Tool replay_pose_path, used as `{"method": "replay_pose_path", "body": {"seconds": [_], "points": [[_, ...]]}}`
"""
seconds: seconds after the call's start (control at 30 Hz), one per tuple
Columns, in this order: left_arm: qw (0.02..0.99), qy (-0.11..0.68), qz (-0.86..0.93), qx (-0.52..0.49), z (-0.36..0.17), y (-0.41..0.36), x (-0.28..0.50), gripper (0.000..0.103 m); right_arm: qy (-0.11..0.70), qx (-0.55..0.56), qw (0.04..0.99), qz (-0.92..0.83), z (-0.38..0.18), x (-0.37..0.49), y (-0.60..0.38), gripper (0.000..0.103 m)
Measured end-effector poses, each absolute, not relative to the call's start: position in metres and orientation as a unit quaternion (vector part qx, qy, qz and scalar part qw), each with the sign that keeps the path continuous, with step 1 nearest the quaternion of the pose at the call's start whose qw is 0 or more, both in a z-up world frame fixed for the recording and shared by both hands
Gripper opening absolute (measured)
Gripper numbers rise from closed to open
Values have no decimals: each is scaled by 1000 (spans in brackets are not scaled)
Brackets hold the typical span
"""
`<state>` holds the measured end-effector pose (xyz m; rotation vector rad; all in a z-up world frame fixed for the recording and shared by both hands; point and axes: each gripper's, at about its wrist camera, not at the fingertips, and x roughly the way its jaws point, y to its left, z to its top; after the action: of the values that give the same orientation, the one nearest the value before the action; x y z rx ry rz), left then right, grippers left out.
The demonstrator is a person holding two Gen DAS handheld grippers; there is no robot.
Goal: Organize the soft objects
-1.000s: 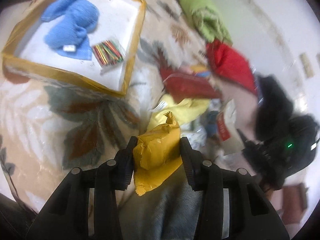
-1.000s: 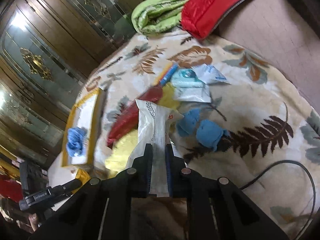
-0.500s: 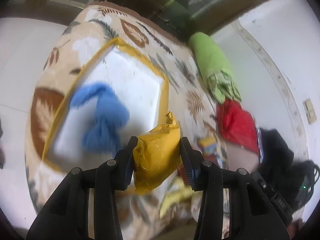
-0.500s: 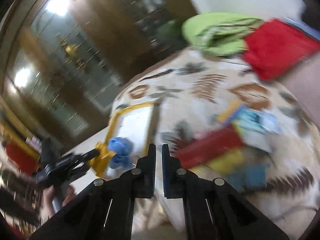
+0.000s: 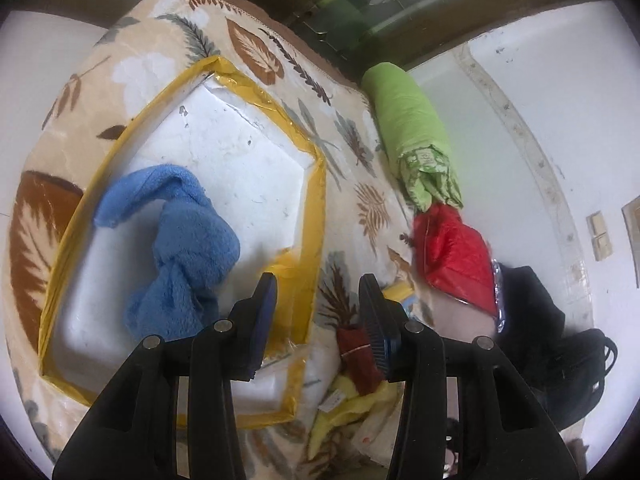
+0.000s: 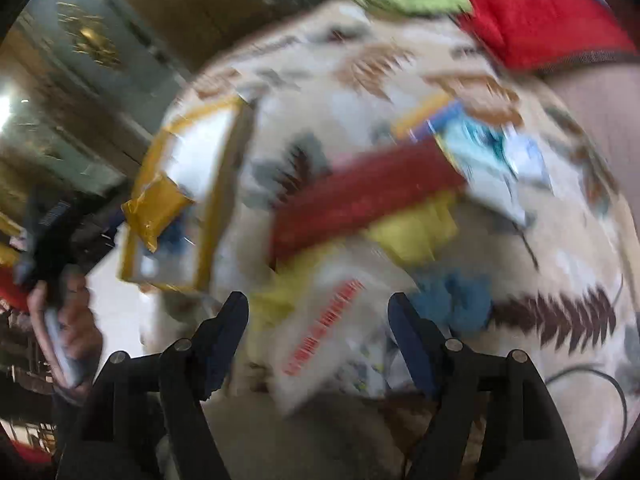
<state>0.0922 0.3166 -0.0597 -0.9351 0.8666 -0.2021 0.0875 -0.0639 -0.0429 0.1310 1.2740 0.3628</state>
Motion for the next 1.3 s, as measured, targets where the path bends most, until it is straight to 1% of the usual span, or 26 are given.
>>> {"method": "replay_pose_path", "body": {"seconds": [0.07, 0.1, 0.13, 0.17, 0.23, 0.27, 0.3, 0.33, 0.37, 0.47, 0.53, 0.63, 0.7, 0.77, 0.8, 0.83, 0.87, 0.9, 0.93, 0.97, 1.0, 1.03, 1.07, 1.13, 1.2, 1.3], "points": [[808, 402, -83, -422, -56, 317, 87, 42, 615, 38, 774, 146, -56, 91, -53, 73], [811, 402, -76, -419, -56, 318, 86, 42, 627, 37, 766, 141, -60, 92, -49, 63], [810, 402, -72, -422, -58, 321, 86, 42, 634, 38, 759, 145, -62, 93, -45, 49], [806, 403, -72, -429, -60, 323, 86, 42, 640, 26, 754, 148, -63, 93, -40, 44], [803, 408, -65, -429, -65, 325, 88, 42, 643, 9, 752, 146, -63, 94, -35, 29], [804, 411, -60, -425, -66, 324, 88, 42, 644, 9, 752, 145, -63, 92, -38, 26], [805, 415, -59, -421, -66, 323, 90, 42, 640, 5, 755, 145, -59, 90, -38, 17], [803, 419, -63, -419, -68, 322, 90, 42, 631, -1, 761, 147, -53, 88, -37, 12], [801, 424, -66, -418, -69, 320, 91, 42, 619, -3, 771, 150, -45, 84, -40, 10], [801, 426, -68, -415, -70, 319, 91, 42, 568, 6, 804, 179, -13, 76, -43, 7], [800, 425, -72, -417, -69, 320, 90, 42, 547, 18, 812, 201, 3, 80, -37, 1], [804, 416, -73, -419, -65, 323, 85, 43, 520, 10, 821, 236, 18, 99, -7, 0], [807, 413, -64, -417, -64, 327, 81, 45, 517, -1, 815, 263, 26, 111, 14, 0], [804, 414, -56, -422, -68, 330, 80, 45, 495, -25, 829, 260, 36, 111, 16, 0], [801, 414, -59, -428, -70, 331, 82, 45, 492, -29, 832, 254, 35, 109, 12, 3], [799, 414, -63, -431, -71, 331, 84, 45, 501, -22, 827, 253, 30, 108, 5, 5], [797, 415, -69, -433, -71, 328, 87, 45, 530, -16, 810, 251, 18, 105, -5, 5], [799, 417, -78, -427, -69, 322, 89, 46, 546, -15, 801, 245, 9, 101, -10, 8], [802, 420, -88, -416, -66, 315, 89, 50, 556, -13, 799, 227, 0, 95, -20, 11], [806, 420, -99, -406, -62, 308, 89, 55, 565, -4, 800, 201, -9, 87, -34, 14], [812, 419, -114, -392, -56, 298, 88, 66, 576, 13, 795, 191, -18, 79, -49, 26], [817, 414, -128, -380, -52, 288, 86, 76, 585, 24, 790, 182, -24, 74, -59, 41], [821, 412, -137, -370, -49, 280, 85, 78, 588, 38, 793, 158, -28, 64, -74, 45], [828, 418, -156, -340, -47, 257, 83, 80, 587, 51, 796, 136, -31, 52, -89, 62], [828, 432, -164, -318, -50, 240, 84, 80, 591, 58, 794, 133, -33, 41, -94, 63], [819, 450, -202, -294, -56, 211, 83, 80, 609, 51, 777, 150, -43, 44, -84, 68]]}}
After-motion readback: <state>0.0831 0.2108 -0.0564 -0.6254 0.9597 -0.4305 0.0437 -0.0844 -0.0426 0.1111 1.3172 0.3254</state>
